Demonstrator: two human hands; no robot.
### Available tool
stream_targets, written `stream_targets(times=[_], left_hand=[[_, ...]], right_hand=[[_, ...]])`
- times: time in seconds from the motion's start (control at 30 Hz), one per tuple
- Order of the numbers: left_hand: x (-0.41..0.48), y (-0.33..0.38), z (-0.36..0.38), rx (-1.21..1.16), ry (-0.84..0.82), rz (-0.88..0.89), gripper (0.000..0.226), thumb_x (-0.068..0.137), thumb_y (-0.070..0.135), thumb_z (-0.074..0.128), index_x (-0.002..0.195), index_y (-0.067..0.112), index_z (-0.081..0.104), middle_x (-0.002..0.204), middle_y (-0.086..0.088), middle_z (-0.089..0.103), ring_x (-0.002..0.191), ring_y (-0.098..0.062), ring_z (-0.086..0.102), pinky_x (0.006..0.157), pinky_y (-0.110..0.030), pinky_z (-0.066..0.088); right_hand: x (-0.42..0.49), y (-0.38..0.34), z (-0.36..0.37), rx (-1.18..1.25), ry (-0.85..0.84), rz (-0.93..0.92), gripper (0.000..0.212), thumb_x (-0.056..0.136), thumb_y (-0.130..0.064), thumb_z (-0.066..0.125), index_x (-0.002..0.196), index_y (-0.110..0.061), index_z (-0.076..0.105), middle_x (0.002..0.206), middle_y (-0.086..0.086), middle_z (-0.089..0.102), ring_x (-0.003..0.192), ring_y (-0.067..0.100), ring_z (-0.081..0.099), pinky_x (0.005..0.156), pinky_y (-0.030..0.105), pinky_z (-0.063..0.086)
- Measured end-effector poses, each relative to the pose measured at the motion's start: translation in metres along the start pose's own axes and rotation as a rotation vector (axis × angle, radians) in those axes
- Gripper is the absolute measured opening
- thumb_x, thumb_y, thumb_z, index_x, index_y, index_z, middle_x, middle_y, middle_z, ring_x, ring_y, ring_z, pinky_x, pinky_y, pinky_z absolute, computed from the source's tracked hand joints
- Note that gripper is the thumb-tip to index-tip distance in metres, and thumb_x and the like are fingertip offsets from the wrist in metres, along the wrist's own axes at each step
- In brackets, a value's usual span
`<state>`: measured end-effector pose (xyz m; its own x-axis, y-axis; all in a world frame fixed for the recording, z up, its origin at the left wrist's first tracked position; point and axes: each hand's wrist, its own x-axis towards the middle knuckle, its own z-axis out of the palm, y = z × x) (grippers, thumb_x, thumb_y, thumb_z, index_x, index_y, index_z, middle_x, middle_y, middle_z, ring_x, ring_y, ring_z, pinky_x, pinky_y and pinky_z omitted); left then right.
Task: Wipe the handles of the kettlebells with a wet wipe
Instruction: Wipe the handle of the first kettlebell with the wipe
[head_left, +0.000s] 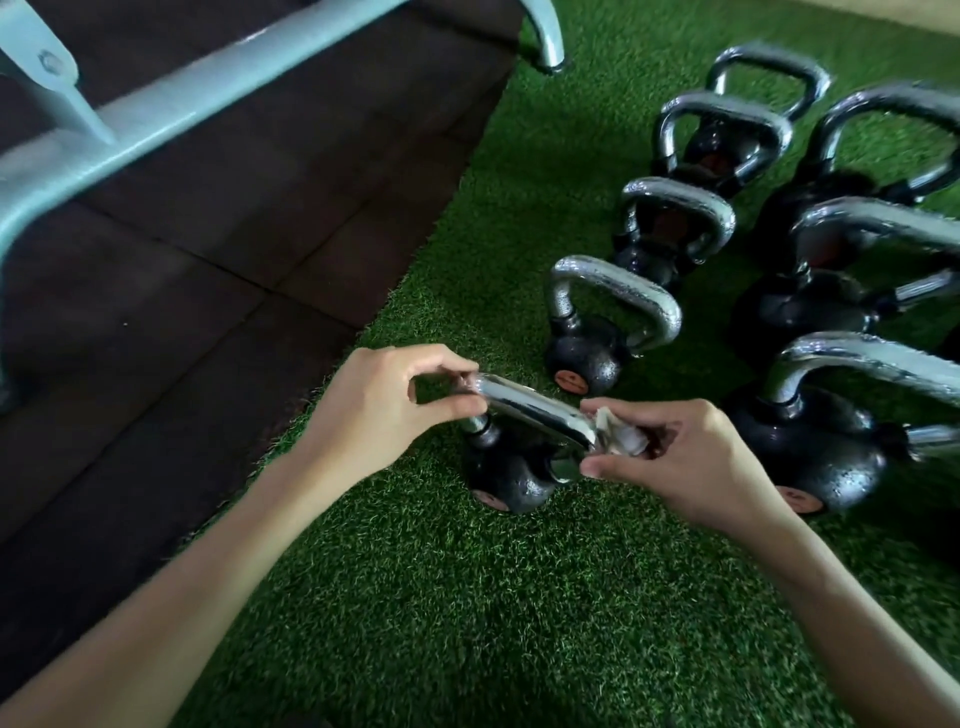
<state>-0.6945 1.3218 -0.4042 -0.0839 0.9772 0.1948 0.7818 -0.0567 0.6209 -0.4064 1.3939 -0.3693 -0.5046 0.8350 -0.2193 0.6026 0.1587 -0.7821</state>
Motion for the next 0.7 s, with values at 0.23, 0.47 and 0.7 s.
stream_targets(times=[0.23, 0.47, 0.7], left_hand=[[0.046, 0.017, -0.025, -0.057, -0.168, -0.081, 0.030, 0.086, 0.048, 0.073, 0.115, 0.044, 0.073, 0.102, 0.030, 0.072, 0.086, -0.005, 0.068, 0.074, -0.028, 0.056], [0.136, 0.073, -0.013, 0.522, -0.168, 0.023, 0.028, 0.089, 0.057, 0.068, 0.117, 0.053, 0.065, 0.102, 0.035, 0.069, 0.080, 0.006, 0.061, 0.066, -0.030, 0.057], [0.179, 0.095, -0.011, 0.744, -0.311, 0.164, 0.057, 0.087, 0.062, 0.065, 0.141, 0.050, 0.051, 0.122, 0.025, 0.066, 0.100, -0.007, 0.065, 0.068, -0.029, 0.052]], right_hand=[[0.019, 0.012, -0.040, 0.048, -0.027, -0.087, 0.034, 0.090, -0.029, 0.075, 0.117, -0.049, 0.069, 0.093, -0.028, 0.075, 0.071, -0.009, 0.066, 0.068, 0.015, 0.049], [0.052, 0.020, -0.074, 0.311, 0.341, -0.144, 0.022, 0.089, -0.031, 0.075, 0.105, -0.037, 0.061, 0.072, 0.000, 0.074, 0.057, 0.020, 0.059, 0.061, 0.049, 0.051], [0.104, -0.008, -0.100, 0.157, 0.320, -0.171, 0.010, 0.084, -0.023, 0.081, 0.091, -0.024, 0.074, 0.082, -0.013, 0.072, 0.075, -0.001, 0.064, 0.060, 0.006, 0.043]])
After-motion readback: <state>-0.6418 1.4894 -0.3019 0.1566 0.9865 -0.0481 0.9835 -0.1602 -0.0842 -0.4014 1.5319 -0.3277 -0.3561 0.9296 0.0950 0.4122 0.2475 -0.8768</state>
